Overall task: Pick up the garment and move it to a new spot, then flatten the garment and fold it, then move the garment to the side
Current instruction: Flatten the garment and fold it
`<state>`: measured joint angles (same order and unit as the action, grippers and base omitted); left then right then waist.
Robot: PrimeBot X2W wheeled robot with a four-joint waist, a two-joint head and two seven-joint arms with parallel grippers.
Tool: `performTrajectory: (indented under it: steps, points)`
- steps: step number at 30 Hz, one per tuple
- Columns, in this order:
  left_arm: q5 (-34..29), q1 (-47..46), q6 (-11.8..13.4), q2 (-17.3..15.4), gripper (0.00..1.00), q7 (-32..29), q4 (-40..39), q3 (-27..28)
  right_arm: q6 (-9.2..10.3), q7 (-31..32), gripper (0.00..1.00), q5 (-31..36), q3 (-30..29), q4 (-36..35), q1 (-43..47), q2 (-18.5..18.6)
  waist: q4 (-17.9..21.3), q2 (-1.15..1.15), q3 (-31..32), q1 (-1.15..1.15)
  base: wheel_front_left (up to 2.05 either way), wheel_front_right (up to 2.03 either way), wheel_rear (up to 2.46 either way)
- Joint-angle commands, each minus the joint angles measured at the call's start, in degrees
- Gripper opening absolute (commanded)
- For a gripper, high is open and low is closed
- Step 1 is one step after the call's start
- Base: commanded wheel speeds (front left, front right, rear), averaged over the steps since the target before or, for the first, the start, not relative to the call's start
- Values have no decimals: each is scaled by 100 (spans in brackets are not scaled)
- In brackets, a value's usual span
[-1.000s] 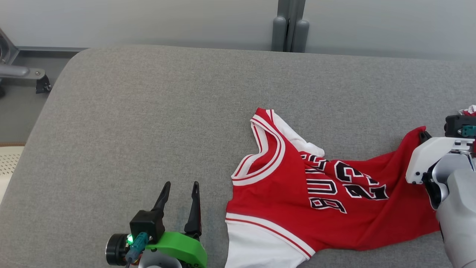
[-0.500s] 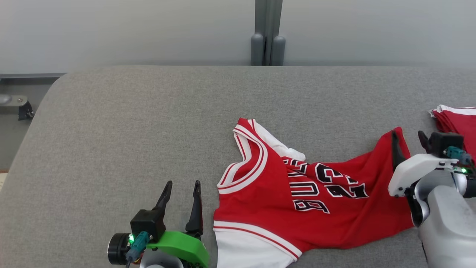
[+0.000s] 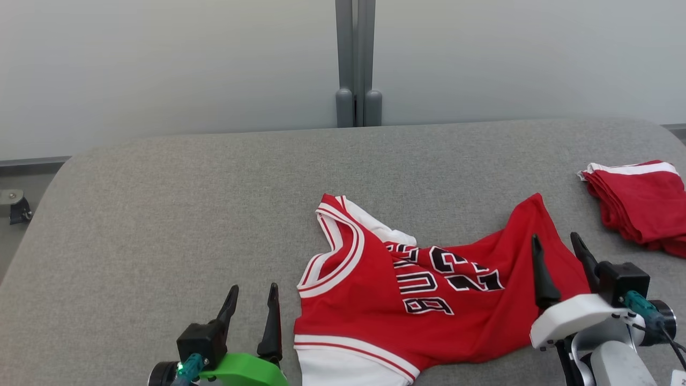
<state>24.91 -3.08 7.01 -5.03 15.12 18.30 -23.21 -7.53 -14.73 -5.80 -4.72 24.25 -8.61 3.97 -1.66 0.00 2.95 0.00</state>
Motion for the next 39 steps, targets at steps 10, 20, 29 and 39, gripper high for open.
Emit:
performTrajectory:
  steps: [10, 20, 29, 39]
  points:
    - [-154, 408, -125, 60, 100, 2, 29, 215, 9, 68, 100, -290, -25, -818, 866, -102, 38, 0, 184, 0, 0, 0, 0]
    - [-143, -32, -513, 119, 100, -334, 712, -201, 9, 167, 100, -216, -44, -999, 951, -104, 101, 0, 189, 0, 0, 0, 0]
    - [-163, -899, -938, 156, 100, -1079, 2039, -712, 9, 243, 100, -178, 55, -1103, 893, -104, 334, 0, 8, 0, 0, 0, 0]
    - [-36, -1505, -902, 199, 0, -950, 3167, -864, 9, 289, 100, -168, 81, -1178, 820, -104, 538, 0, -193, 0, 0, 0, 0]
